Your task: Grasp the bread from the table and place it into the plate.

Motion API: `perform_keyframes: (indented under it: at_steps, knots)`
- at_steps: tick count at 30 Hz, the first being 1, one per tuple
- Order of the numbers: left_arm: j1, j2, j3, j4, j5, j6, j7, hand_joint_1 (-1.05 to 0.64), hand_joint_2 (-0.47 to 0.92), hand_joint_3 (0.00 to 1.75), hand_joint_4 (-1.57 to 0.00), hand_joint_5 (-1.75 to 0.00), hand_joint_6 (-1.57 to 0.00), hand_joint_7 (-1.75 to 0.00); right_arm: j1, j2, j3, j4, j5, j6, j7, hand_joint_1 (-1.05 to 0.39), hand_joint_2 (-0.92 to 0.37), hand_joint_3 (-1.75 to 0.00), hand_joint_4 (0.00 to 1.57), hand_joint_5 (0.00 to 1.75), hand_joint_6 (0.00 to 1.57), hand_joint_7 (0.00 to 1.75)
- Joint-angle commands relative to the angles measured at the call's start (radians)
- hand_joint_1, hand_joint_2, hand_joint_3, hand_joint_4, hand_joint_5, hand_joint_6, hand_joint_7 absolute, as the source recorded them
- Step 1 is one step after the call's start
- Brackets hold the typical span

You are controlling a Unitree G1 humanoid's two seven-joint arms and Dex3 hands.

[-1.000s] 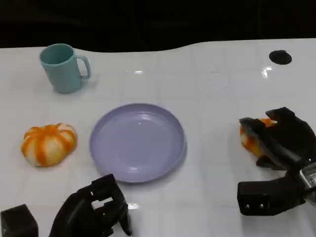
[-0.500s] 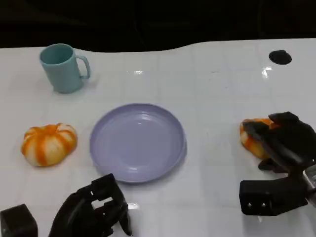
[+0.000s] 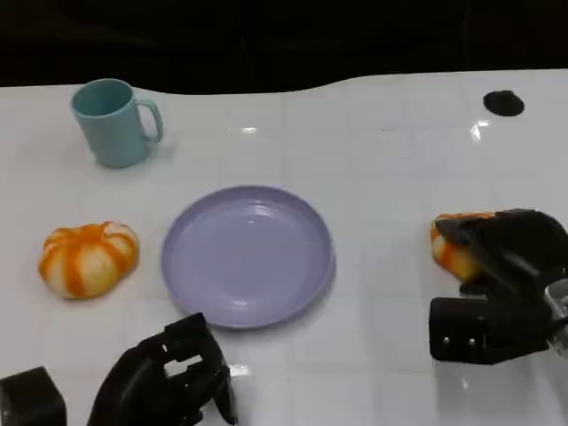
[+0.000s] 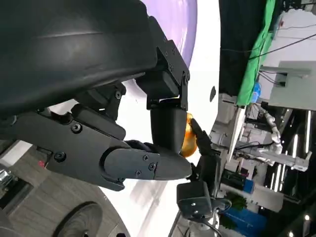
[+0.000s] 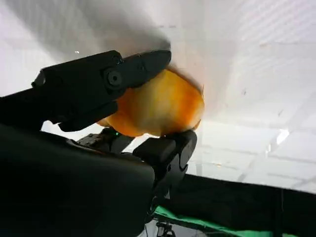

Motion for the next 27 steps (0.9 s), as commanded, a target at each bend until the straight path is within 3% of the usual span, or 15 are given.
perform_keyframes:
  at_steps: [1,4,5,7,8,10,12,14,18,21,22,25,27]
  knots:
    - [0.009,0.017,0.010,-0.008,-0.002,-0.003,0.002,-0.60,0.87,0.28,-0.77,-1.75,-0.71,-1.48,-0.019,0.004,0.007,0.089,0.010,-0.061,-0.074,-0.18,-0.87,-0.01,0.90,1.39,1.18,0.08]
    - [0.008,0.018,0.009,-0.009,-0.001,-0.003,0.002,-0.61,0.87,0.28,-0.77,-1.75,-0.71,-1.48,-0.037,0.006,0.024,0.132,-0.006,-0.095,-0.149,-0.17,-0.91,-0.05,0.91,1.66,1.33,0.13]
    - [0.008,0.018,0.009,-0.009,-0.001,-0.003,0.001,-0.61,0.87,0.28,-0.77,-1.75,-0.71,-1.48,-0.041,0.007,0.028,0.145,-0.010,-0.107,-0.177,-0.17,-0.92,-0.06,0.91,1.70,1.31,0.27]
    - [0.009,0.018,0.008,-0.011,-0.003,0.000,0.001,-0.61,0.88,0.28,-0.77,-1.75,-0.71,-1.48,-0.046,0.010,0.031,0.167,-0.008,-0.130,-0.220,-0.15,-0.88,-0.23,0.90,1.74,0.94,1.18]
    - [0.009,0.017,0.008,-0.012,-0.004,0.002,0.001,-0.61,0.88,0.28,-0.78,-1.75,-0.71,-1.48,-0.048,0.013,0.029,0.178,-0.002,-0.142,-0.235,-0.14,-0.87,-0.27,0.89,1.74,0.86,1.40]
    - [0.010,0.017,0.007,-0.013,-0.006,0.006,-0.001,-0.61,0.88,0.28,-0.78,-1.75,-0.71,-1.48,-0.052,0.020,0.027,0.195,0.004,-0.155,-0.269,-0.14,-0.83,-0.36,0.87,1.75,0.75,1.64]
    - [0.009,0.016,0.006,-0.012,-0.007,0.006,-0.002,-0.61,0.88,0.28,-0.78,-1.75,-0.71,-1.48,-0.056,0.025,0.031,0.208,-0.001,-0.161,-0.309,-0.13,-0.79,-0.41,0.86,1.75,0.71,1.71]
    - [0.008,0.015,0.005,-0.011,-0.003,0.003,0.001,-0.61,0.87,0.27,-0.78,-1.75,-0.71,-1.48,-0.061,0.028,0.037,0.219,-0.008,-0.163,-0.342,-0.13,-0.69,-0.59,0.86,1.75,0.68,1.73]
    - [0.007,0.013,0.006,-0.006,-0.003,-0.002,0.000,-0.61,0.87,0.27,-0.78,-1.75,-0.72,-1.48,-0.065,0.028,0.055,0.221,-0.023,-0.174,-0.417,-0.16,-0.74,-0.43,0.88,1.75,0.71,1.64]
    - [0.006,0.011,0.004,-0.002,0.008,-0.015,0.008,-0.62,0.88,0.27,-0.79,-1.75,-0.72,-1.47,-0.067,0.026,0.063,0.210,-0.037,-0.191,-0.464,-0.16,-0.76,-0.37,0.91,1.75,0.83,1.44]
    - [0.006,0.011,0.004,-0.002,0.010,-0.015,0.009,-0.62,0.88,0.27,-0.78,-1.75,-0.72,-1.47,-0.067,0.027,0.060,0.205,-0.033,-0.204,-0.468,-0.15,-0.76,-0.37,0.93,1.75,0.83,1.47]
    - [0.004,0.009,0.004,0.001,0.005,-0.012,0.004,-0.62,0.89,0.27,-0.78,-1.75,-0.72,-1.48,-0.062,0.033,0.046,0.170,-0.016,-0.237,-0.463,-0.12,-0.66,-0.56,0.96,1.75,0.81,1.58]
    - [0.004,0.009,0.002,0.001,0.011,-0.016,0.009,-0.62,0.89,0.27,-0.78,-1.75,-0.72,-1.48,-0.058,0.038,0.039,0.138,-0.008,-0.253,-0.454,-0.11,-0.53,-0.80,0.97,1.75,0.81,1.59]
